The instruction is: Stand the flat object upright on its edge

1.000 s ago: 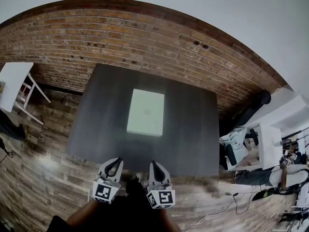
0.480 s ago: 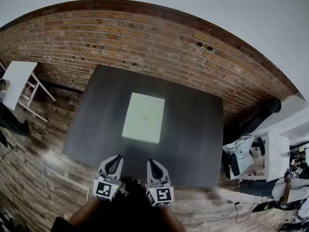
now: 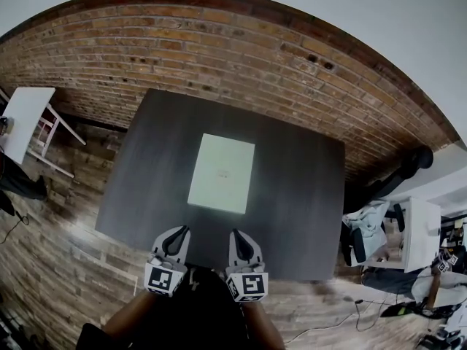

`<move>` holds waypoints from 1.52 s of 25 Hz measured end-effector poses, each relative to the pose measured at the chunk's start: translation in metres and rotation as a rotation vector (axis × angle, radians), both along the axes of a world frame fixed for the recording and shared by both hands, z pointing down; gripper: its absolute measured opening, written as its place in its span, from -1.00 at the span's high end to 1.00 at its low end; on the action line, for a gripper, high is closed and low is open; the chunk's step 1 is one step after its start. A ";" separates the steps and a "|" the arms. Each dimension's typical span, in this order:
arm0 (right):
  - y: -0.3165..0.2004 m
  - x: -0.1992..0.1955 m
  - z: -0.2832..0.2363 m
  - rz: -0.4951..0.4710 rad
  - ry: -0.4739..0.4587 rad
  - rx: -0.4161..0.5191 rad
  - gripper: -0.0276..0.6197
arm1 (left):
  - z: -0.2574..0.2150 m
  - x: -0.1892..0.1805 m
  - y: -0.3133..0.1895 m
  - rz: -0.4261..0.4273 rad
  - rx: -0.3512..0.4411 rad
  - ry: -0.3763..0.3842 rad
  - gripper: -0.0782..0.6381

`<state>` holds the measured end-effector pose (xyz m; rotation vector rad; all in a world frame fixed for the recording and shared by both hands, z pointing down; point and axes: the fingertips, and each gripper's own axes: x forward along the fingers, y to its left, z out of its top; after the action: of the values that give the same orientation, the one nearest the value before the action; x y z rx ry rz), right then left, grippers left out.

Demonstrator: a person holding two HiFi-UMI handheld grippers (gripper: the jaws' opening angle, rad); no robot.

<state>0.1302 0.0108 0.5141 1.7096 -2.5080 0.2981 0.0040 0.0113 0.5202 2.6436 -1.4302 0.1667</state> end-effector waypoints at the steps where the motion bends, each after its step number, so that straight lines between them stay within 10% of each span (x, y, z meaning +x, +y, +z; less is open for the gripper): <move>1: -0.001 -0.001 0.001 0.009 0.001 -0.006 0.84 | 0.002 -0.002 -0.002 0.004 -0.003 -0.001 0.65; 38: -0.058 0.041 0.166 0.118 0.025 -0.257 0.84 | 0.158 0.007 -0.074 0.112 -0.173 -0.135 0.65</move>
<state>0.1714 -0.0472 0.6798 1.7451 -2.2395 0.5771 0.0114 -0.0628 0.6783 2.6127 -1.2418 0.4672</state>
